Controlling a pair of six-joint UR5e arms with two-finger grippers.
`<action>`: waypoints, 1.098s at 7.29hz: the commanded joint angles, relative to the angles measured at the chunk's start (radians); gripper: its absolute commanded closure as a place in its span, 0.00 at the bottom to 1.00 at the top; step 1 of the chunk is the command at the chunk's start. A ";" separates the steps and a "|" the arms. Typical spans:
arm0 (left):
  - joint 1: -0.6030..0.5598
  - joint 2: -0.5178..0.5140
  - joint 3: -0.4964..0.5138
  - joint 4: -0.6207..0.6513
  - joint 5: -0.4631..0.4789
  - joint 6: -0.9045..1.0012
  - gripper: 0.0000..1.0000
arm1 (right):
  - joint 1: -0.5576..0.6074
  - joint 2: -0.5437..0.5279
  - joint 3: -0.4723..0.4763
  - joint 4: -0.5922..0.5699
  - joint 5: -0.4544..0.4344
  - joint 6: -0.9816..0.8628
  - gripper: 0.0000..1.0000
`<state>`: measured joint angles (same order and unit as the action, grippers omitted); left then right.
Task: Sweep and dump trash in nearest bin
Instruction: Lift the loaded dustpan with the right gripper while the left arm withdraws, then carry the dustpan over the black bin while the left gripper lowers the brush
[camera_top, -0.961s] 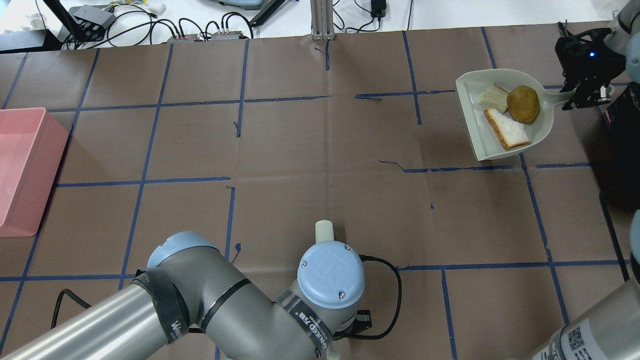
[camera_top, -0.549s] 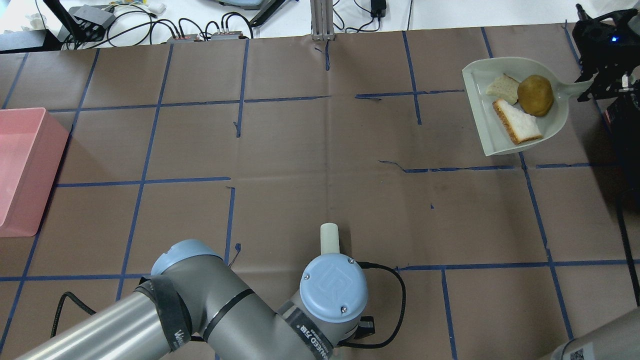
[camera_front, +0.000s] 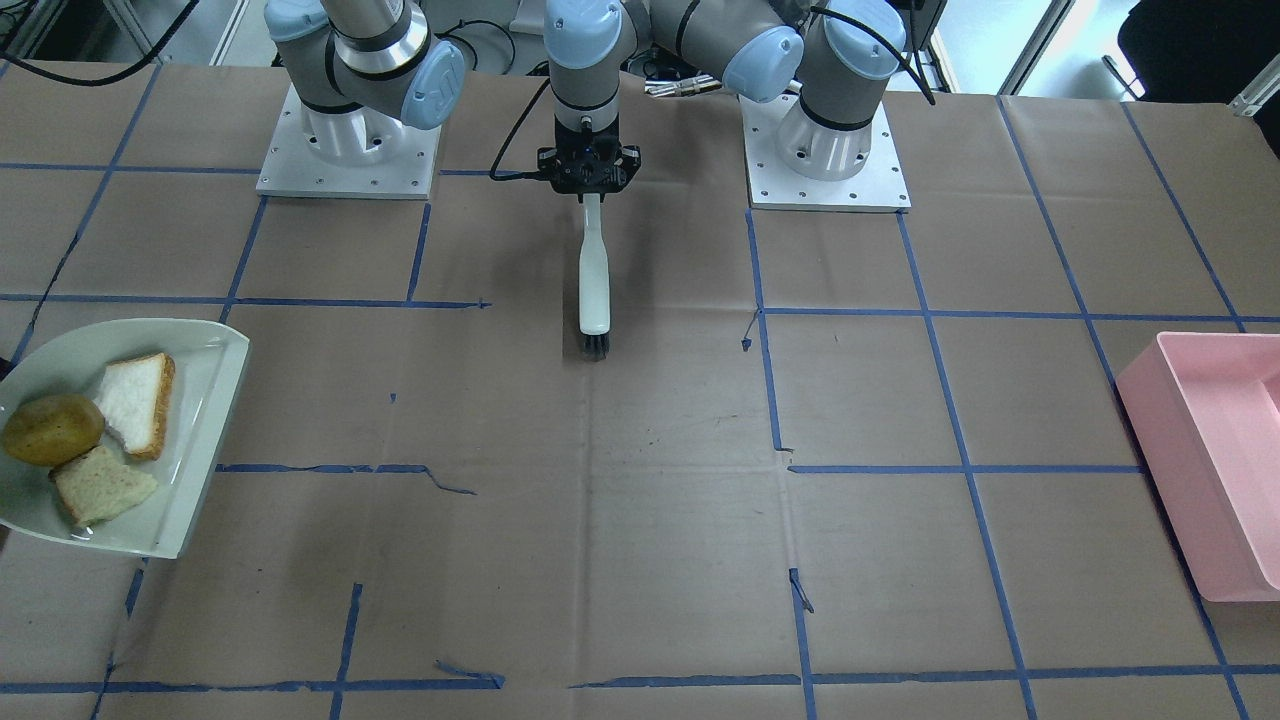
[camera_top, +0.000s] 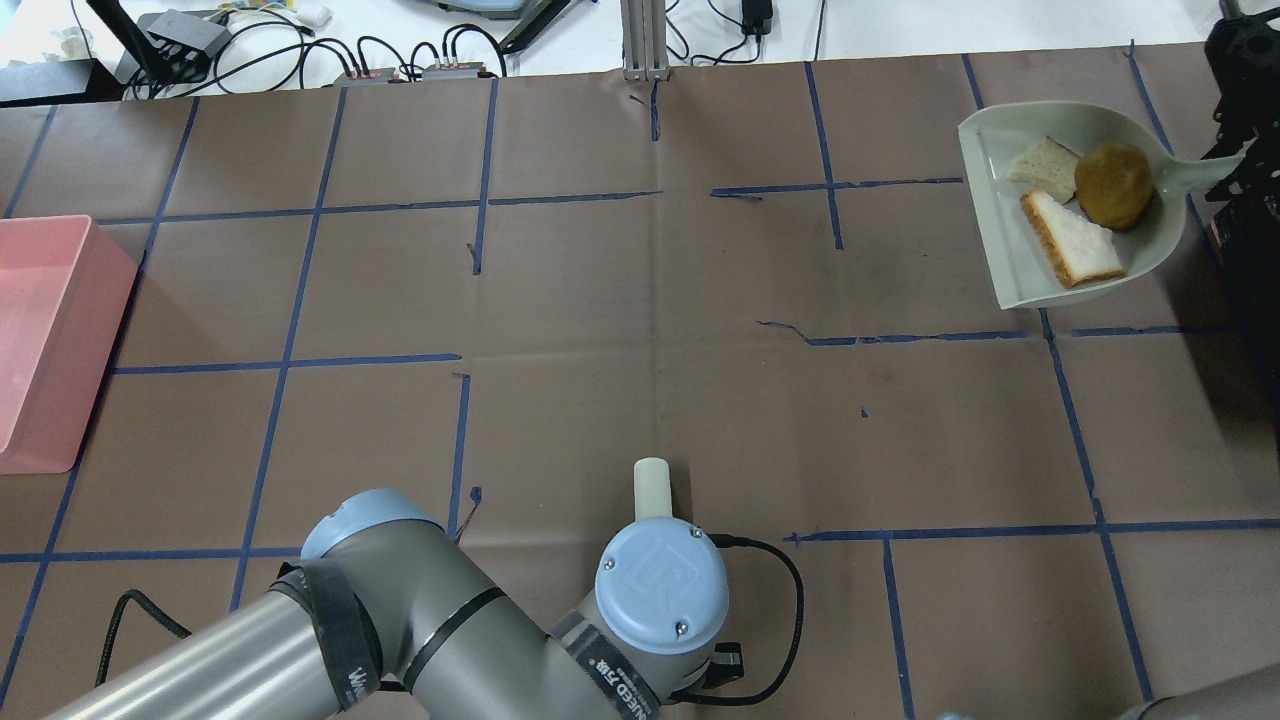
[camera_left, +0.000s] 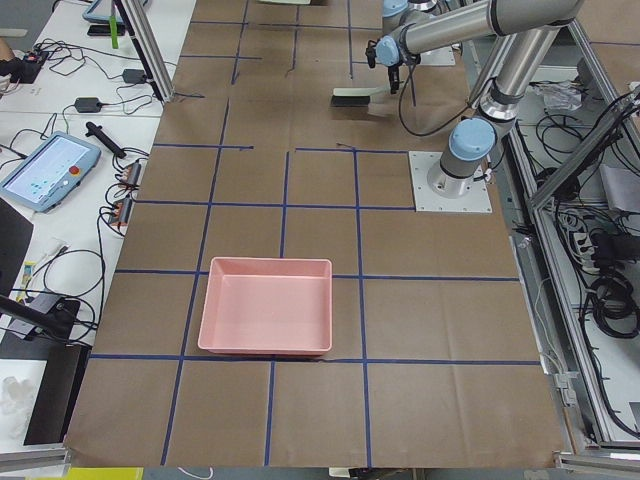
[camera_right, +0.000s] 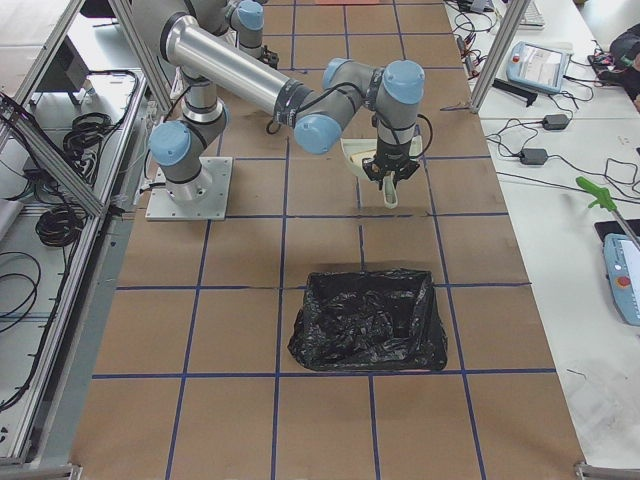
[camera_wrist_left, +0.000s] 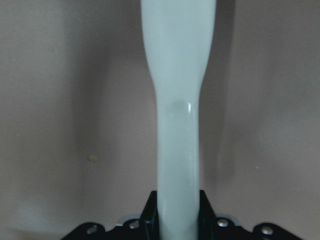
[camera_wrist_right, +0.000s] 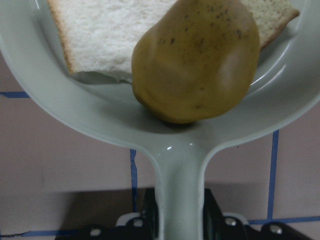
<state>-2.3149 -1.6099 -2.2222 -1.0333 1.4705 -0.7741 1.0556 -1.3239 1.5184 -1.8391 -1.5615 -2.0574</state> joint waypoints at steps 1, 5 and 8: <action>0.000 -0.002 -0.002 -0.001 -0.004 -0.002 0.97 | -0.070 0.005 -0.004 0.001 -0.008 -0.076 1.00; 0.003 -0.001 -0.004 0.002 -0.004 -0.002 0.67 | -0.191 0.064 -0.095 -0.002 -0.048 -0.301 1.00; 0.011 -0.001 -0.001 0.003 0.005 0.001 0.29 | -0.287 0.117 -0.167 -0.003 -0.048 -0.409 1.00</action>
<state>-2.3071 -1.6108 -2.2244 -1.0310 1.4715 -0.7742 0.8094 -1.2292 1.3862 -1.8403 -1.6075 -2.4205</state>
